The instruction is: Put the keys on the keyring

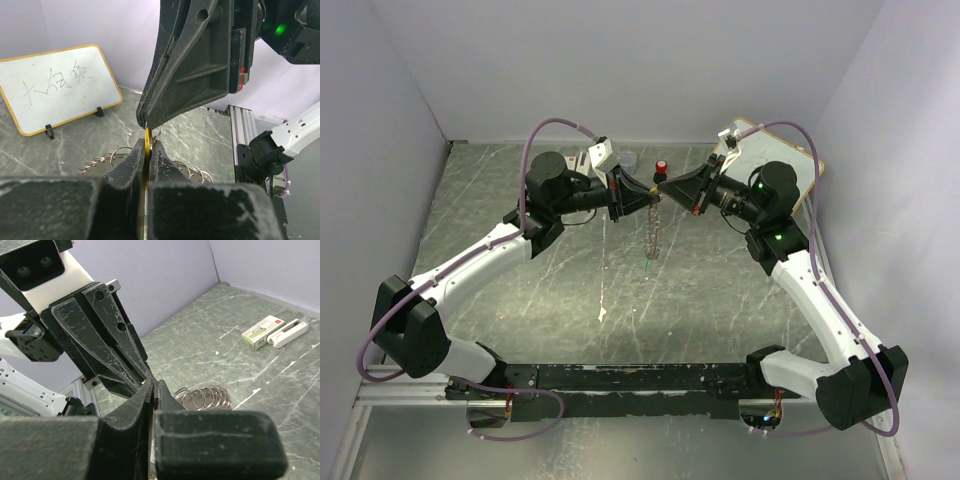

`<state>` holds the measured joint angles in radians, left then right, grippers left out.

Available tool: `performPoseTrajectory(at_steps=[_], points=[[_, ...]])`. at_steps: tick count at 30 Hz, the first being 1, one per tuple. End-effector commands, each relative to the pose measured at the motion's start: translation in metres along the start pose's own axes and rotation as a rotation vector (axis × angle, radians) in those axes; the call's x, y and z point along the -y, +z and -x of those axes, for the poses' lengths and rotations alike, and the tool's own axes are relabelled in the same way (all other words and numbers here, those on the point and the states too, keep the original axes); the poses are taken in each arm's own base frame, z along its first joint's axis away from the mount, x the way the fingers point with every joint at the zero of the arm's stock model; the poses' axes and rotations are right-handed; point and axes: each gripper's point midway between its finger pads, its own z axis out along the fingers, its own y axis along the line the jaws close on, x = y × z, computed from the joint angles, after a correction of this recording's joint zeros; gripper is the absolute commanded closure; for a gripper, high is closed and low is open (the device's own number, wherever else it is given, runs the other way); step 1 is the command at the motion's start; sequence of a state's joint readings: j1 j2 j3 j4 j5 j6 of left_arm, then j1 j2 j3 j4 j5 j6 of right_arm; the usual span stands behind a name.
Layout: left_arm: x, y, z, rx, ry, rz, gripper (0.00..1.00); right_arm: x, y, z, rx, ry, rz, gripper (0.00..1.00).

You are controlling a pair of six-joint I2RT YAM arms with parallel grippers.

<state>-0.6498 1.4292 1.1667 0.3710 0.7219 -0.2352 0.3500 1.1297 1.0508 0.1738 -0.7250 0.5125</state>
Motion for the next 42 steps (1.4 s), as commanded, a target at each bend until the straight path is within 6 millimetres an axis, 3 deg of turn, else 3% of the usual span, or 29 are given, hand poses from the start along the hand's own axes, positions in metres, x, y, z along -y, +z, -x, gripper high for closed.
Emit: performPoseTrajectory(at_steps=[1,10,11,14,15,16,19,25,27,31,32,42], points=[[0.005,0.004,0.032,0.072,0.066,-0.013,0.93,-0.01,-0.004,0.005,0.023,-0.024,0.009,1.0],[0.004,0.004,0.032,0.073,0.058,-0.01,0.91,-0.009,-0.005,0.011,0.046,-0.035,-0.008,1.0],[0.003,0.004,0.032,0.072,0.055,-0.007,0.82,-0.009,-0.005,0.011,0.049,-0.036,-0.007,1.0],[0.002,0.002,0.034,0.08,0.052,0.016,0.26,-0.01,-0.005,0.013,0.054,-0.039,-0.002,1.0],[0.001,0.001,0.034,0.084,0.052,0.026,0.16,-0.01,-0.005,0.014,0.056,-0.038,-0.004,1.0],[0.001,0.0,0.035,0.087,0.055,0.036,0.09,-0.01,-0.005,0.015,0.06,-0.041,-0.007,1.0],[-0.002,-0.007,0.039,0.097,0.062,0.077,0.0,-0.01,-0.005,0.018,0.068,-0.047,-0.013,1.0],[-0.015,-0.036,0.049,0.159,0.084,0.249,0.0,-0.01,-0.006,0.021,0.074,-0.057,-0.019,1.0],[-0.012,-0.044,0.05,0.174,0.094,0.267,0.07,-0.01,-0.006,0.023,0.078,-0.059,-0.025,1.0],[-0.002,-0.041,0.041,0.149,0.085,0.193,0.58,-0.01,-0.006,0.024,0.083,-0.058,-0.028,1.0],[0.001,-0.037,0.036,0.138,0.078,0.165,0.63,-0.01,-0.005,0.025,0.084,-0.059,-0.027,1.0],[0.007,-0.018,0.011,0.096,0.036,0.028,0.64,-0.012,-0.005,0.026,0.089,-0.058,-0.014,1.0]])
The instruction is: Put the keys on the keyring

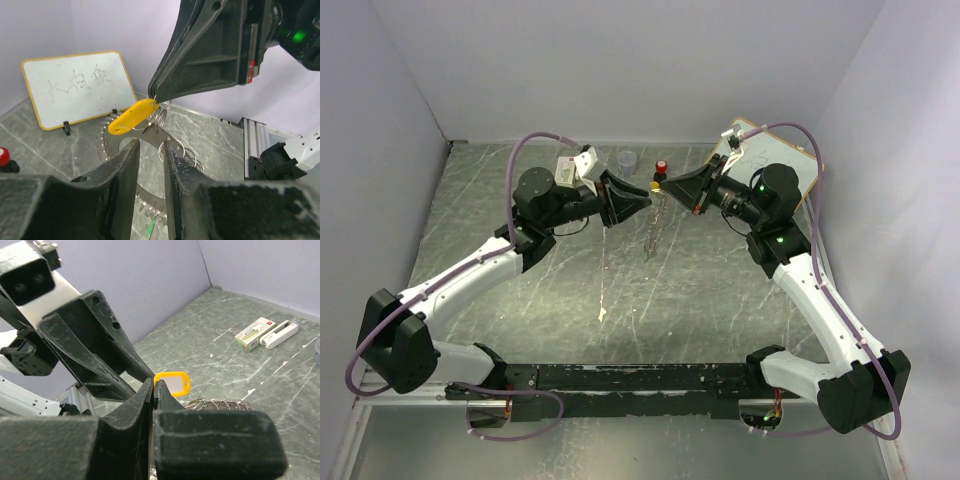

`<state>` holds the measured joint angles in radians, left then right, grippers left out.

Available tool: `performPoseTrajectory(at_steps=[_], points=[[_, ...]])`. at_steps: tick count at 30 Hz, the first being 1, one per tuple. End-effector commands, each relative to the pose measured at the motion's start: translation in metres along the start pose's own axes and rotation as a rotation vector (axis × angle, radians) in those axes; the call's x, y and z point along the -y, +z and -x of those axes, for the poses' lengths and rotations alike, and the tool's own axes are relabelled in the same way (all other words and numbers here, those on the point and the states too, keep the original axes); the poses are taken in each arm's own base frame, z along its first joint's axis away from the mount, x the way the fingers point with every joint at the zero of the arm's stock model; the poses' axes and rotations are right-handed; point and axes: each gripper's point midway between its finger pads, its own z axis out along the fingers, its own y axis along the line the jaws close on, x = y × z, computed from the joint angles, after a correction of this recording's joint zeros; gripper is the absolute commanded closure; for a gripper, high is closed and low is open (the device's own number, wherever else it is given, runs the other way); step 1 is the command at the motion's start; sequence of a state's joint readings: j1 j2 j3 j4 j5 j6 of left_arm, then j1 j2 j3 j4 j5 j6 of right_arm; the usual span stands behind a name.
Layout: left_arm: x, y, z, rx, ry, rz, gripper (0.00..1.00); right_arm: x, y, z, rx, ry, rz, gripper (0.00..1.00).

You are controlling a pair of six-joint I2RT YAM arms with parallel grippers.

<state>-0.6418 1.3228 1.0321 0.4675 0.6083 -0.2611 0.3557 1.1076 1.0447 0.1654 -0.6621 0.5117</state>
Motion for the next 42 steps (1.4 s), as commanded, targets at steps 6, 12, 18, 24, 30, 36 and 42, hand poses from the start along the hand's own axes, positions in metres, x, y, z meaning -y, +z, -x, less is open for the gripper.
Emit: performPoseTrajectory(at_steps=[6,12,18,24,30,36,42], points=[[0.003,0.008,0.004,0.022,0.017,-0.053,0.59,-0.016,-0.002,0.02,0.058,-0.05,0.047,1.0],[-0.005,0.014,0.008,0.027,0.031,-0.033,0.57,-0.017,-0.003,0.018,0.055,-0.047,0.052,1.0],[-0.006,0.018,0.011,0.041,0.032,-0.04,0.5,-0.018,-0.003,0.017,0.053,-0.046,0.055,1.0],[-0.008,0.018,0.016,0.057,0.038,-0.026,0.44,-0.019,-0.003,0.016,0.05,-0.04,0.063,1.0],[-0.008,0.019,0.02,0.071,0.044,-0.027,0.42,-0.02,-0.003,0.015,0.05,-0.036,0.069,1.0],[-0.007,0.02,0.023,0.085,0.041,-0.03,0.41,-0.02,-0.004,0.013,0.048,-0.032,0.073,1.0],[-0.006,0.024,0.025,0.092,0.039,-0.044,0.4,-0.021,-0.004,0.012,0.049,-0.027,0.076,1.0]])
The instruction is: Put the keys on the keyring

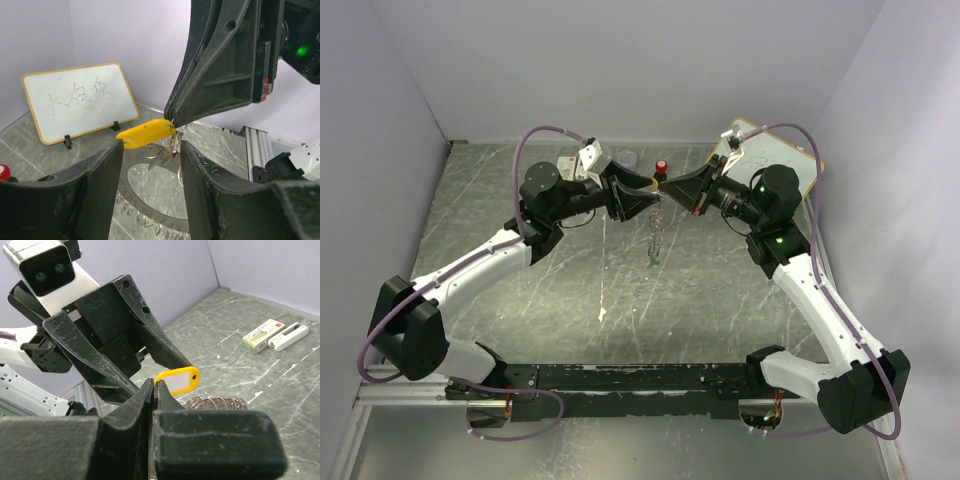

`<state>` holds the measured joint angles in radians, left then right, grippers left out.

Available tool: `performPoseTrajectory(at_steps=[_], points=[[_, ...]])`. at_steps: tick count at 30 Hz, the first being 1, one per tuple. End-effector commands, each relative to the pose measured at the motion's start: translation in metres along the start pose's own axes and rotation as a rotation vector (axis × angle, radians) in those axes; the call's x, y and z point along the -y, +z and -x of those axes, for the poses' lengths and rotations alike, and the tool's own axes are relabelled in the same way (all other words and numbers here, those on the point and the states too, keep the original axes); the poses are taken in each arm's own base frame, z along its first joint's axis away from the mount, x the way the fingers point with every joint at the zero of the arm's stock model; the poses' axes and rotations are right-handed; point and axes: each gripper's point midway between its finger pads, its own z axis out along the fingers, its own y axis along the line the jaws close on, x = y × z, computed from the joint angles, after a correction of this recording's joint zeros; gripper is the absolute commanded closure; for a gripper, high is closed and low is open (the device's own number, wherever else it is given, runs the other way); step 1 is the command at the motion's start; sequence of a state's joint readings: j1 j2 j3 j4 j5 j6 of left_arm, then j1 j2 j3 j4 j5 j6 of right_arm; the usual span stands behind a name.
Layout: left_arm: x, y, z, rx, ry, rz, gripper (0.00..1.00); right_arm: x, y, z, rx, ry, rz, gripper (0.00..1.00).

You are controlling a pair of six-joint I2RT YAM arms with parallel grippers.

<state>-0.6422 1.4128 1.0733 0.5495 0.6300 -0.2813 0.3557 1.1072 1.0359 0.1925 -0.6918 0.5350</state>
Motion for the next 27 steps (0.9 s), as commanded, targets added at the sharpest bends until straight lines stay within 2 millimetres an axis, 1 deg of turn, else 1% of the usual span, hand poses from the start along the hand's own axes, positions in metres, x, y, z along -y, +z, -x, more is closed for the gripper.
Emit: performPoseTrajectory(at_steps=[1,2,4,5,6,7,8,9,10,11,14,16,18,21,23,25,27], points=[[0.002,0.008,0.027,0.07,0.041,-0.019,0.41,-0.015,-0.003,0.013,0.049,-0.039,0.045,1.0],[0.002,0.009,0.027,0.068,0.039,-0.021,0.43,-0.015,-0.004,0.012,0.049,-0.039,0.045,1.0],[0.003,0.011,0.026,0.065,0.041,-0.025,0.53,-0.015,-0.004,0.013,0.051,-0.039,0.043,1.0],[0.002,0.011,0.026,0.064,0.04,-0.024,0.6,-0.015,-0.004,0.013,0.053,-0.04,0.04,1.0],[0.003,0.011,0.025,0.063,0.04,-0.026,0.71,-0.015,-0.004,0.014,0.053,-0.041,0.037,1.0],[0.003,0.011,0.026,0.064,0.04,-0.025,0.8,-0.014,-0.004,0.013,0.053,-0.042,0.035,1.0],[0.002,0.011,0.026,0.062,0.04,-0.022,0.83,-0.013,-0.004,0.013,0.053,-0.041,0.033,1.0],[0.002,0.01,0.026,0.061,0.042,-0.018,0.83,-0.014,-0.004,0.014,0.054,-0.043,0.034,1.0],[0.001,0.01,0.026,0.057,0.042,-0.01,0.8,-0.014,-0.004,0.015,0.056,-0.045,0.033,1.0],[0.0,0.009,0.026,0.053,0.043,-0.002,0.73,-0.015,-0.005,0.015,0.057,-0.045,0.033,1.0],[-0.004,0.005,0.028,0.05,0.049,0.039,0.48,-0.013,-0.005,0.015,0.059,-0.047,0.025,1.0],[-0.006,0.0,0.031,0.053,0.053,0.072,0.4,-0.012,-0.005,0.016,0.065,-0.045,0.016,1.0],[-0.01,-0.005,0.032,0.055,0.054,0.114,0.36,-0.008,-0.004,0.017,0.073,-0.042,-0.001,1.0],[-0.018,-0.017,0.037,0.079,0.051,0.203,0.35,-0.005,-0.004,0.021,0.097,-0.038,-0.025,1.0],[-0.018,-0.024,0.04,0.1,0.052,0.235,0.36,-0.001,-0.004,0.022,0.109,-0.031,-0.049,1.0],[-0.015,-0.026,0.041,0.108,0.047,0.226,0.37,0.004,-0.004,0.025,0.127,-0.025,-0.074,1.0],[-0.012,-0.022,0.037,0.093,0.034,0.196,0.4,0.009,-0.005,0.029,0.151,-0.02,-0.104,1.0]])
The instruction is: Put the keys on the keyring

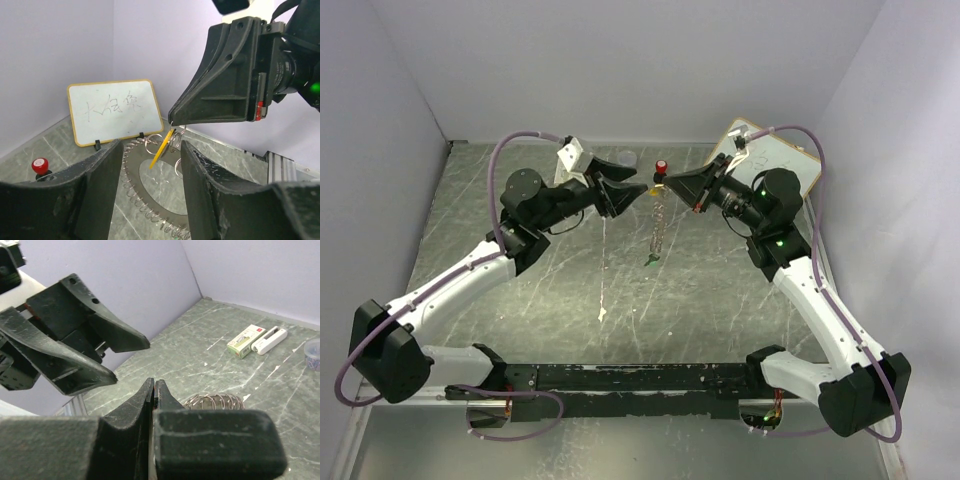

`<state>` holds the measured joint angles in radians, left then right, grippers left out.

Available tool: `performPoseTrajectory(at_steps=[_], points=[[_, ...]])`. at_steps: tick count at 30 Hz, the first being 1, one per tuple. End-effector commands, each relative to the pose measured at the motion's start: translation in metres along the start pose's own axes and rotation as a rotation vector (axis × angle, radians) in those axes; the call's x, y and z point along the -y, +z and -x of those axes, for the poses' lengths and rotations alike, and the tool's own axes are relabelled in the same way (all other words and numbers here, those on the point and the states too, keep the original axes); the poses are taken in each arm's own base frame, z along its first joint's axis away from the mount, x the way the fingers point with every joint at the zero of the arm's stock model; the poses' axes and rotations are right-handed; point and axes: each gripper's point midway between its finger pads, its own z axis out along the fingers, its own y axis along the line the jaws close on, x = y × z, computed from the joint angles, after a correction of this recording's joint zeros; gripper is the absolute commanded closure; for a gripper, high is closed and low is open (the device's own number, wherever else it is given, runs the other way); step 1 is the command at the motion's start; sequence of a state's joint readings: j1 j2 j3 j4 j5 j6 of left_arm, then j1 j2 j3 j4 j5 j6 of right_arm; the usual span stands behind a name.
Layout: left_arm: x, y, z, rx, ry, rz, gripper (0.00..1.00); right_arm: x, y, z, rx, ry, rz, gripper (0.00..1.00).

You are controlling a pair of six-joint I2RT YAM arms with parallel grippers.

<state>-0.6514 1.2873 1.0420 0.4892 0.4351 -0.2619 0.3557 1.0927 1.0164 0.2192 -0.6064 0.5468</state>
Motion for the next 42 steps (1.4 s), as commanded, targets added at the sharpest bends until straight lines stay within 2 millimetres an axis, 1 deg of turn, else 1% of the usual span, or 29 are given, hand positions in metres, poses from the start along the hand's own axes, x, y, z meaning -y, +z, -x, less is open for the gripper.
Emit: performPoseTrajectory(at_steps=[1,4,9,11,12,13,14,15,16,17,18,19,20,21,22,23,24,26,27,29,30,32,34,36,37,38,40,41,42], points=[[-0.001,0.002,0.001,0.007,-0.009,-0.003,0.41,0.003,-0.002,0.022,0.105,-0.008,-0.061,1.0],[0.006,0.012,-0.009,-0.026,-0.028,-0.046,0.42,0.023,-0.004,0.023,0.127,0.034,-0.173,1.0],[0.018,0.033,-0.028,-0.087,-0.038,-0.118,0.42,0.019,-0.002,0.026,0.133,0.024,-0.152,1.0],[0.022,0.039,-0.031,-0.094,-0.042,-0.138,0.42,0.023,-0.003,0.027,0.134,0.018,-0.172,1.0],[0.023,0.041,-0.032,-0.097,-0.048,-0.141,0.42,0.028,-0.005,0.03,0.143,0.011,-0.208,1.0],[0.023,0.042,-0.03,-0.09,-0.049,-0.138,0.43,0.045,-0.011,0.029,0.136,0.018,-0.319,1.0],[0.023,0.041,-0.028,-0.083,-0.047,-0.131,0.43,0.053,-0.016,0.035,0.151,-0.001,-0.377,1.0],[0.022,0.038,-0.025,-0.072,-0.046,-0.114,0.43,0.049,-0.015,0.039,0.158,-0.022,-0.355,1.0],[0.019,0.033,-0.022,-0.057,-0.043,-0.084,0.43,0.031,-0.007,0.038,0.141,-0.045,-0.243,1.0],[0.015,0.028,-0.019,-0.04,-0.042,-0.042,0.43,0.022,-0.001,0.034,0.11,-0.043,-0.175,1.0],[0.01,0.022,-0.015,-0.027,-0.039,0.002,0.42,0.031,0.001,0.028,0.075,-0.028,-0.215,1.0],[0.005,0.016,-0.013,-0.017,-0.03,0.043,0.42,0.047,-0.002,0.026,0.066,-0.022,-0.303,1.0],[0.002,0.009,-0.011,-0.016,-0.02,0.069,0.42,0.054,-0.006,0.026,0.082,-0.037,-0.34,1.0],[0.001,0.004,-0.01,-0.016,-0.015,0.085,0.42,0.04,-0.003,0.027,0.102,-0.056,-0.255,1.0],[0.001,-0.001,-0.01,-0.017,-0.013,0.099,0.42,0.019,0.003,0.021,0.087,-0.066,-0.118,1.0],[0.0,-0.006,-0.01,-0.02,-0.011,0.113,0.42,0.01,0.007,0.016,0.051,-0.055,-0.05,1.0],[0.0,-0.01,-0.01,-0.022,-0.009,0.125,0.42,0.018,0.009,0.016,0.029,-0.035,-0.105,1.0],[-0.001,-0.02,-0.01,-0.025,-0.007,0.149,0.43,0.064,-0.006,0.015,0.045,-0.035,-0.369,1.0],[-0.001,-0.025,-0.008,-0.02,-0.006,0.162,0.43,0.066,-0.009,0.014,0.055,-0.048,-0.378,1.0],[-0.001,-0.037,-0.004,-0.001,-0.003,0.193,0.43,0.031,0.005,0.009,0.034,-0.076,-0.159,1.0],[-0.002,-0.042,-0.002,0.009,0.0,0.209,0.43,0.026,0.012,0.0,-0.009,-0.061,-0.114,1.0],[-0.005,-0.05,0.001,0.021,0.003,0.242,0.44,0.053,0.014,-0.013,-0.051,-0.062,-0.278,1.0],[-0.006,-0.057,0.001,0.021,0.004,0.262,0.45,0.089,0.001,-0.015,-0.018,-0.063,-0.493,1.0],[-0.006,-0.062,-0.002,0.016,-0.004,0.268,0.45,0.107,-0.005,-0.02,-0.023,-0.071,-0.582,1.0],[-0.005,-0.064,-0.003,0.013,-0.011,0.27,0.46,0.103,0.002,-0.025,-0.047,-0.076,-0.538,1.0],[-0.005,-0.065,-0.005,0.009,-0.015,0.271,0.46,0.089,0.014,-0.032,-0.075,-0.086,-0.432,1.0],[-0.005,-0.067,-0.009,0.0,-0.02,0.272,0.45,0.044,0.033,-0.043,-0.108,-0.123,-0.182,1.0],[-0.004,-0.067,-0.01,-0.003,-0.023,0.268,0.46,0.028,0.036,-0.044,-0.103,-0.145,-0.102,1.0],[-0.003,-0.067,-0.011,-0.006,-0.025,0.26,0.46,0.022,0.036,-0.044,-0.091,-0.157,-0.069,1.0]])
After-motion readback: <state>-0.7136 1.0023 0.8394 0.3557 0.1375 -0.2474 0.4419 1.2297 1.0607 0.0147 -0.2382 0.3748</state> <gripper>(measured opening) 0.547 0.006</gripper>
